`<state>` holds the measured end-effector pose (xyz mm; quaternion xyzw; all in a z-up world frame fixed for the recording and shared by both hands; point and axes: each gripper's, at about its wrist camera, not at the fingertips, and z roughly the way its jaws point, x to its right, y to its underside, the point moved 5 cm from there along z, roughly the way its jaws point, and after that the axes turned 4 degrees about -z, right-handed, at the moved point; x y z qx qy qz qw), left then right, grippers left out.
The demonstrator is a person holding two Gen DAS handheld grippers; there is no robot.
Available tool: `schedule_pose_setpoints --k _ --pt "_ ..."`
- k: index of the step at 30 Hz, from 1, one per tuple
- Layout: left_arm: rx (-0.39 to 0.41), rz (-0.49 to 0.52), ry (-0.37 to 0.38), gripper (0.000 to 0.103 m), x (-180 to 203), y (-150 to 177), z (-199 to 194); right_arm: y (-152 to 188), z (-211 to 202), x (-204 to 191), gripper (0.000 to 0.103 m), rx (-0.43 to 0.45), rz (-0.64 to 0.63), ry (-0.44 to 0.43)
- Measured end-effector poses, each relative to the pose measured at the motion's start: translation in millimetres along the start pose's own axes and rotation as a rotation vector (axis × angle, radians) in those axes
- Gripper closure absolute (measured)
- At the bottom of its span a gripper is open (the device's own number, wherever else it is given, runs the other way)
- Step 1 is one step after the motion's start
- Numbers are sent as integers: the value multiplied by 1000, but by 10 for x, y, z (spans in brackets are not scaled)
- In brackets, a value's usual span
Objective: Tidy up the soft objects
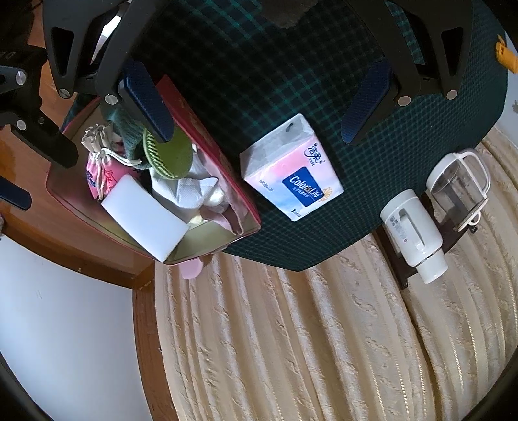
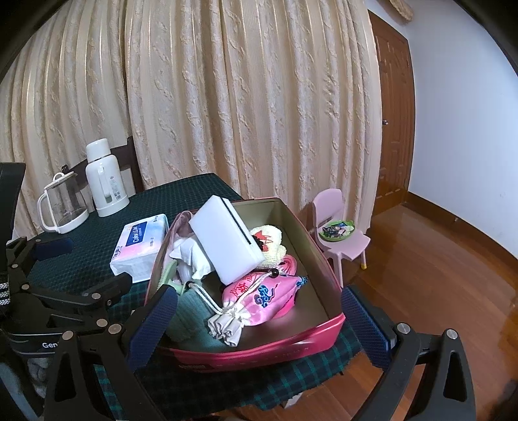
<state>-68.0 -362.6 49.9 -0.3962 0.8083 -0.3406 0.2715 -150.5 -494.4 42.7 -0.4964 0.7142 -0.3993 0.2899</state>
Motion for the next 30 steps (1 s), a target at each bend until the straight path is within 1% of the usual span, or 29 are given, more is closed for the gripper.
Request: schedule_pose_setpoints --k 7,14,30 --pt "2 35 1 0 97 -13 1 14 14 32 0 -4 7 -8" --pt "11 74 -30 0 164 -43 14 31 13 50 0 -4 12 -9" --pt "8 96 -24 0 232 -91 69 18 38 78 0 1 19 -11"
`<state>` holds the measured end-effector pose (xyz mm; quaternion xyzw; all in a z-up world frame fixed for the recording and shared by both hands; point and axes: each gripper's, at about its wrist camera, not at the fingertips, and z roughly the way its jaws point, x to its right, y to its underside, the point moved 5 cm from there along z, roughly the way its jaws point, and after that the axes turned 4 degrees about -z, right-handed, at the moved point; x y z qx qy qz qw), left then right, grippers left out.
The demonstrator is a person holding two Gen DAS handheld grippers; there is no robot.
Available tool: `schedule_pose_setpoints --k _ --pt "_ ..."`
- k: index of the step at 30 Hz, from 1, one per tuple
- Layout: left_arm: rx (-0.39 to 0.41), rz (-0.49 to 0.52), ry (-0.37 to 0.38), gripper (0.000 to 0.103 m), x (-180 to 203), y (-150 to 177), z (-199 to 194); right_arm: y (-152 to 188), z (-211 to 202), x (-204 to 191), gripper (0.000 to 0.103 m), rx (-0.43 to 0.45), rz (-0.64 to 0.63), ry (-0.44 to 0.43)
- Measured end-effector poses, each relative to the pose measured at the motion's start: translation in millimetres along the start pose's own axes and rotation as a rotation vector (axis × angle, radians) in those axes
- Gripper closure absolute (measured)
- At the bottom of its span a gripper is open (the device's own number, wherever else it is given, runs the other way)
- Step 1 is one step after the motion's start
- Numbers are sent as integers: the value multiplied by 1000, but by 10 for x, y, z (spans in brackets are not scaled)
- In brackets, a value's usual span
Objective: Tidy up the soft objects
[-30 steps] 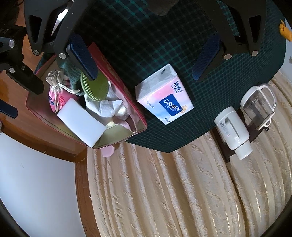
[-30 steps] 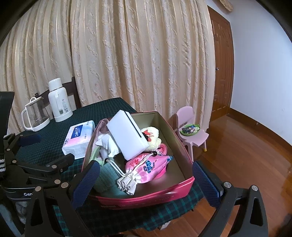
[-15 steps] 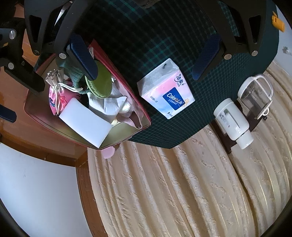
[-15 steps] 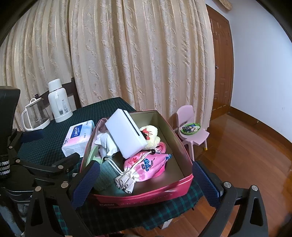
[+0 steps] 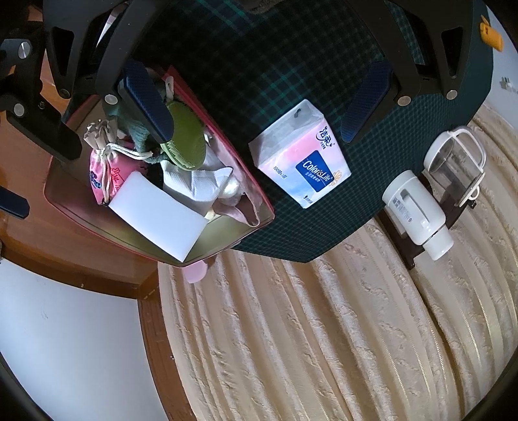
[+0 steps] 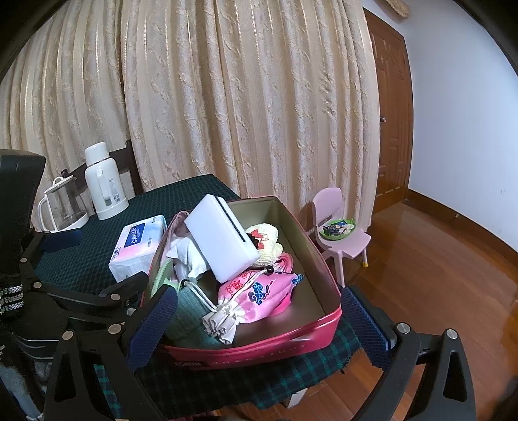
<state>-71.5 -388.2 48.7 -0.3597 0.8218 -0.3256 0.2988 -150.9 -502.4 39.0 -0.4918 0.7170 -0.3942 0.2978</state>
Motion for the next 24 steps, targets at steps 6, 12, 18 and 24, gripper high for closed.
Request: schedule_pose_setpoints --k 6,12,18,24 --pt "-1 4 3 0 19 -12 22 2 -4 1 0 0 1 0" --pt "0 7 5 0 38 -20 20 -6 -12 -1 0 3 -1 0" --pt "4 8 4 0 42 -24 16 -26 -12 -12 0 5 -4 -3" --pt "27 9 0 0 24 -34 -7 -28 -15 -20 0 6 -4 -3"
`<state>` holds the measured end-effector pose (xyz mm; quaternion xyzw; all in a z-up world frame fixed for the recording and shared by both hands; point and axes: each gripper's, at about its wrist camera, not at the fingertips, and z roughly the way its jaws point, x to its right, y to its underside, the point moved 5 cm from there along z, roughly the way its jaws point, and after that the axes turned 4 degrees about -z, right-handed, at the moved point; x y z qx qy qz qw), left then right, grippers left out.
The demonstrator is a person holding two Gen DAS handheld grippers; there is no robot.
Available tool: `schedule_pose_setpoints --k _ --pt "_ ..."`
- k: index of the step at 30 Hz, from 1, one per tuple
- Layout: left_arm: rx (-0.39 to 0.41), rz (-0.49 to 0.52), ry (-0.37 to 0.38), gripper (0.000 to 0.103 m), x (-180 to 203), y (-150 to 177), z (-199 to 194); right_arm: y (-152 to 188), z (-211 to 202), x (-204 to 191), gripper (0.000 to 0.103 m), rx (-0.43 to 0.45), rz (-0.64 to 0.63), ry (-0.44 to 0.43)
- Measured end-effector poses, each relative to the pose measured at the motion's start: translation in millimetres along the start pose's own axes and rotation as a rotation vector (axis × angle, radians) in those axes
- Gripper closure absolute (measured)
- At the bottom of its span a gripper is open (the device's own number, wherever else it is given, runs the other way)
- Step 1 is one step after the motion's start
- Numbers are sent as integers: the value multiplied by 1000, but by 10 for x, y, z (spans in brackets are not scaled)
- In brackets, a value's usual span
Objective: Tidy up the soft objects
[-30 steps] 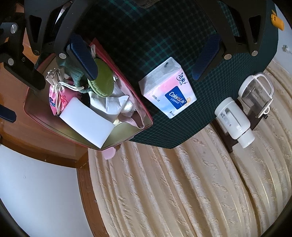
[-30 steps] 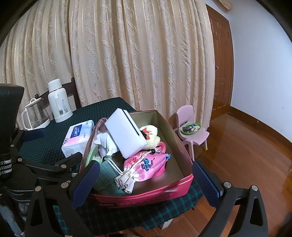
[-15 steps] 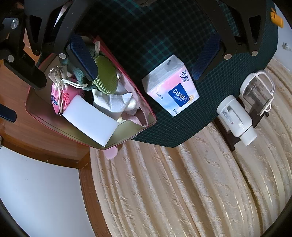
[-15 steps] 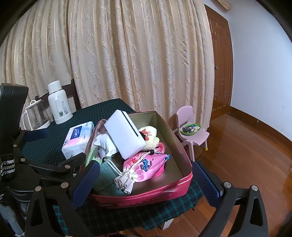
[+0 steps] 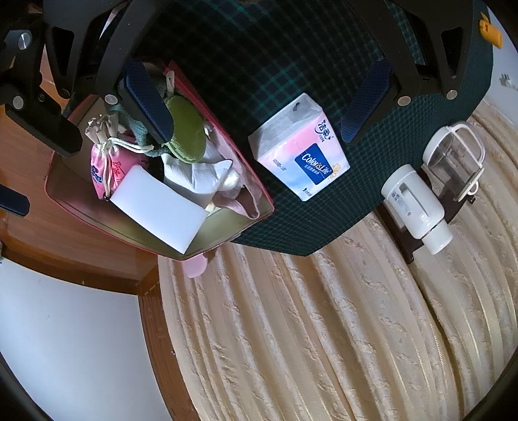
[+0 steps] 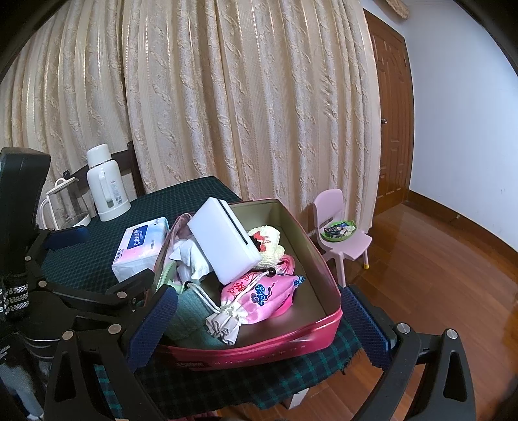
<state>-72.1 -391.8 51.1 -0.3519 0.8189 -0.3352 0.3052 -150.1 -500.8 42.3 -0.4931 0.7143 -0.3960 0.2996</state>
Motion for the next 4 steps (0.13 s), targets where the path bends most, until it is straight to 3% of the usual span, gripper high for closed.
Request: schedule_pose_setpoints --k 4 --pt "-1 -8 -2 0 -32 1 -10 -8 -13 -28 0 1 -4 -2"
